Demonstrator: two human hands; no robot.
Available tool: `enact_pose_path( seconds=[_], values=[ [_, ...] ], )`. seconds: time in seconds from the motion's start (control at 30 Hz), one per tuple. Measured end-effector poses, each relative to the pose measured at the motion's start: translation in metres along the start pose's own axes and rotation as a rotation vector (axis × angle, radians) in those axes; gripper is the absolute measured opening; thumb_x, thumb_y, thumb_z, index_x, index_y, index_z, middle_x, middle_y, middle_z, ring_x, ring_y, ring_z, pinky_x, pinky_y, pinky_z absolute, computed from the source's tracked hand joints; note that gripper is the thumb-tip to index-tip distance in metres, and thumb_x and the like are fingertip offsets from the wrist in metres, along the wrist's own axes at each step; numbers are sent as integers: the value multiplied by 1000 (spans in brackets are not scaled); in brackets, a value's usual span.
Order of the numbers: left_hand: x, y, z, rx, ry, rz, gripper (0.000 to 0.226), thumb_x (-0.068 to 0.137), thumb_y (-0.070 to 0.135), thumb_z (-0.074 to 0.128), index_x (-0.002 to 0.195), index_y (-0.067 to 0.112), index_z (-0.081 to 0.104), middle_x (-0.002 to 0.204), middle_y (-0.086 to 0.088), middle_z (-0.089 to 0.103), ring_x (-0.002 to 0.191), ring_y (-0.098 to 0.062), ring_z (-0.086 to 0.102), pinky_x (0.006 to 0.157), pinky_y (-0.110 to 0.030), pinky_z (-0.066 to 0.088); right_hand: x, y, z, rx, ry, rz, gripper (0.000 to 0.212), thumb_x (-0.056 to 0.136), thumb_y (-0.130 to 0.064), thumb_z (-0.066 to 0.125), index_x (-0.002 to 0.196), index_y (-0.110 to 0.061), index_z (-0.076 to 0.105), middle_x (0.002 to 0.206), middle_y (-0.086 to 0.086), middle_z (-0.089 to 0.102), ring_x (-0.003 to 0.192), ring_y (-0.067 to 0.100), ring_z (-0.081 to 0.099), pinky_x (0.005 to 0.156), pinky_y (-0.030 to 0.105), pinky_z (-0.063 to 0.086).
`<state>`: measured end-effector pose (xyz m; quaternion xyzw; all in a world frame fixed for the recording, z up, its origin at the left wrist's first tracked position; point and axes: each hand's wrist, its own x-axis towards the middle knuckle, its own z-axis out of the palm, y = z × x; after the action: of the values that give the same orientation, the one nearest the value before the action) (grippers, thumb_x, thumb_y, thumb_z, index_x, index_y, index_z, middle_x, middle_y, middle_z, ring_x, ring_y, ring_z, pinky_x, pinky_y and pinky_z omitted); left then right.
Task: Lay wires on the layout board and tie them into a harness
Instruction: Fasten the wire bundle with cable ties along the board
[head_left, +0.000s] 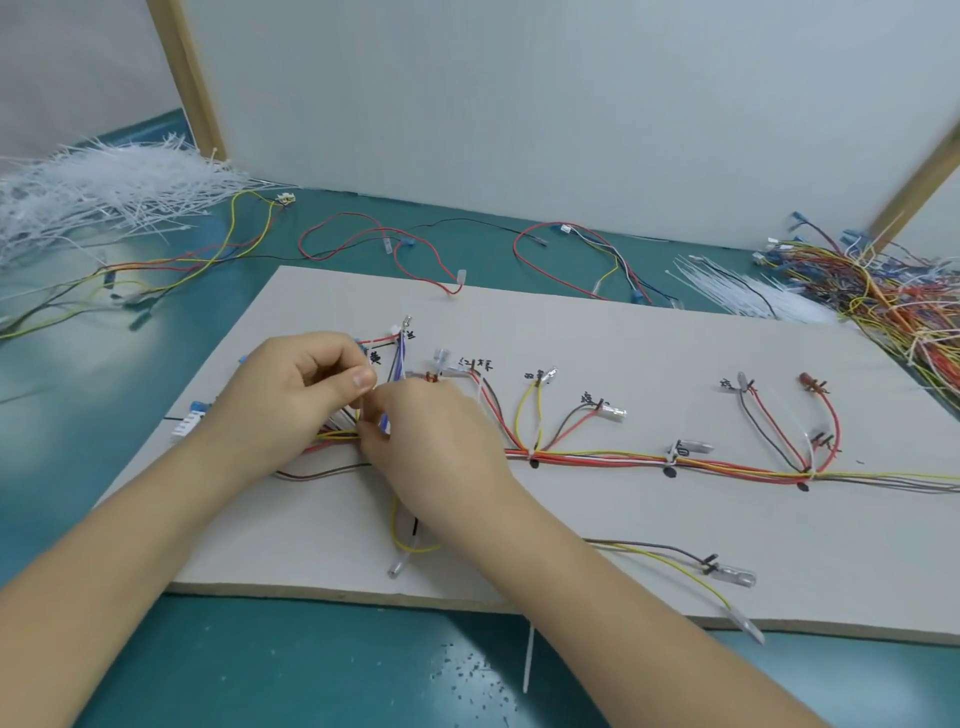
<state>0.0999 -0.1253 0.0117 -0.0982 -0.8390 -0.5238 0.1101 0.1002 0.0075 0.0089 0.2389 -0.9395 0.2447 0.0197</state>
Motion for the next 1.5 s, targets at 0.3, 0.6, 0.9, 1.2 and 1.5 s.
enact_pose_path(
  seconds=[0.3,0.6,0.9,1.2,1.5],
  values=[
    [-3,-2,15,161,2,-20,5,78,30,61,76,31,57,67,15,55,51,-4,43,54,-15,36,-5,26,-50,164,-48,113,14,86,-25,56,80,-21,68,57,-6,54,45,9,46,51,26,49],
    [-2,2,21,149,63,29,6,74,29,56,74,31,62,67,9,55,52,-10,41,54,-21,36,-1,23,-27,-138,18,89,17,92,-29,50,99,-28,66,95,6,62,87,30,57,63,29,33],
    [-4,2,24,-24,111,-13,11,74,16,60,69,25,62,70,1,64,65,-10,52,65,-21,42,4,23,-25,-257,2,69,18,90,-22,54,102,-26,66,95,6,61,74,29,48,62,29,31],
    [-11,26,27,50,315,197,25,83,17,58,91,40,54,81,12,57,76,-8,53,72,-16,42,-20,37,-53,183,48,105,9,90,-35,55,84,-29,57,57,-6,54,56,17,53,57,29,47],
    [-22,32,53,-1,-42,-86,28,87,13,62,103,35,58,84,9,64,58,-9,65,59,-21,51,-36,49,-41,76,-40,137,14,90,-33,53,99,-29,64,66,-7,47,77,23,55,66,30,43]
  ],
)
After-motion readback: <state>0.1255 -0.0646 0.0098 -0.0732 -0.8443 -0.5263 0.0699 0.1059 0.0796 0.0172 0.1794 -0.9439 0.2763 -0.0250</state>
